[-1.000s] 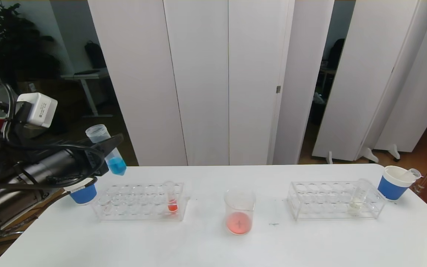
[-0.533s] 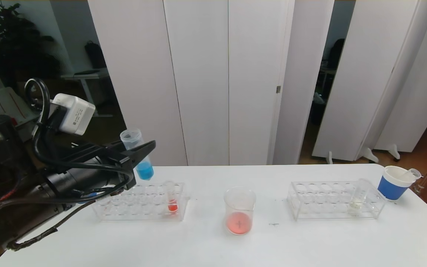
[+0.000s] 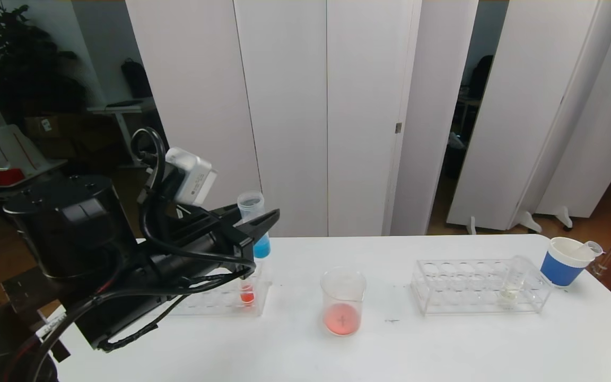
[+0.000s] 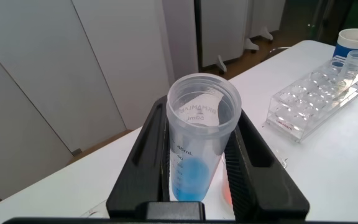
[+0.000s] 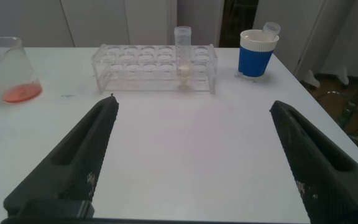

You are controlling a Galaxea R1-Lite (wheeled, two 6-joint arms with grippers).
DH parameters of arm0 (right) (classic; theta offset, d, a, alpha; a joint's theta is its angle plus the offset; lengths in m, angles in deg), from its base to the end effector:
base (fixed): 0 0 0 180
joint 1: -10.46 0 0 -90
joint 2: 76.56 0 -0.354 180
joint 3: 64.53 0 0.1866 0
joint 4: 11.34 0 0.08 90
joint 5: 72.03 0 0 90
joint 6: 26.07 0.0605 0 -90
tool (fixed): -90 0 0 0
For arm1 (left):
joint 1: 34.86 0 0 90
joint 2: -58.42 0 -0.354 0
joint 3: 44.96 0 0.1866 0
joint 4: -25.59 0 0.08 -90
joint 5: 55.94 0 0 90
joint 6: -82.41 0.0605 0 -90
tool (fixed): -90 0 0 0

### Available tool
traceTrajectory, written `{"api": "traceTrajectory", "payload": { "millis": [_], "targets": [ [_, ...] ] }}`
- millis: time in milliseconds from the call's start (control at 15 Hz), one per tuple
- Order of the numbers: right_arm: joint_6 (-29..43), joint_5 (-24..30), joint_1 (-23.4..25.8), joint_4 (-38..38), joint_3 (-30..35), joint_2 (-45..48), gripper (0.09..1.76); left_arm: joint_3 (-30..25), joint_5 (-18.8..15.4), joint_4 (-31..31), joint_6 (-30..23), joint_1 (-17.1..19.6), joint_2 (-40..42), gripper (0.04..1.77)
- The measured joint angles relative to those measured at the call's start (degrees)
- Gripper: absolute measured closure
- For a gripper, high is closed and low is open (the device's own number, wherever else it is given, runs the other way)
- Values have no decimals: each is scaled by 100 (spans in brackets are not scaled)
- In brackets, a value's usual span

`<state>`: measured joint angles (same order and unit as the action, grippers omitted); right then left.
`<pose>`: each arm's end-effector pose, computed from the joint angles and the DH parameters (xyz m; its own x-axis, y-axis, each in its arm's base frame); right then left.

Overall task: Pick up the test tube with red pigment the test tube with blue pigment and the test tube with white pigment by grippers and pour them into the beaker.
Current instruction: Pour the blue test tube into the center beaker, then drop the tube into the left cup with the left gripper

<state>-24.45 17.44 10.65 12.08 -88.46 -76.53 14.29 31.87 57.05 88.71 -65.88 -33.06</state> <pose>-0.0430 -0.0004 0.0769 0.9999 -0.0126 0.0094 0.0123 0.9995 0.0284 0.2623 -0.1604 0.2525 0.8366 -0.5477 -0.0134 0.5457 0.8309 0.1092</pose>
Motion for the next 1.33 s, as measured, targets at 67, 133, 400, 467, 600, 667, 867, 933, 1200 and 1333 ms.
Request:
{"api": "traceTrajectory", "payload": {
  "millis": [67,133,400,467,600,667,867,933,1200,1333],
  "targets": [
    [2,0,0,2,0,0,10,41,0,223,66,-59,-183,122],
    [0,0,0,2,0,0,10,105,2,492,124,-135,-383,122],
    [0,0,0,2,0,0,10,245,-1,1237,623,-513,-1020,122],
    [2,0,0,2,0,0,10,250,-12,1510,780,-585,-1172,122],
    [0,0,0,2,0,0,10,265,-325,1769,1215,-662,-1414,122],
    [2,0,0,2,0,0,10,271,-610,1802,1418,-675,-1510,122],
    [2,-2,0,2,0,0,10,306,-1167,1976,1872,-679,-1803,122],
    [2,0,0,2,0,0,10,333,-1258,2097,1976,-677,-1908,122],
    [-2,0,0,2,0,0,10,482,-1748,2436,2426,-571,-2327,122],
    [0,1,0,2,-2,0,10,564,-2007,2648,2881,-450,-2531,122]
  ]
}}
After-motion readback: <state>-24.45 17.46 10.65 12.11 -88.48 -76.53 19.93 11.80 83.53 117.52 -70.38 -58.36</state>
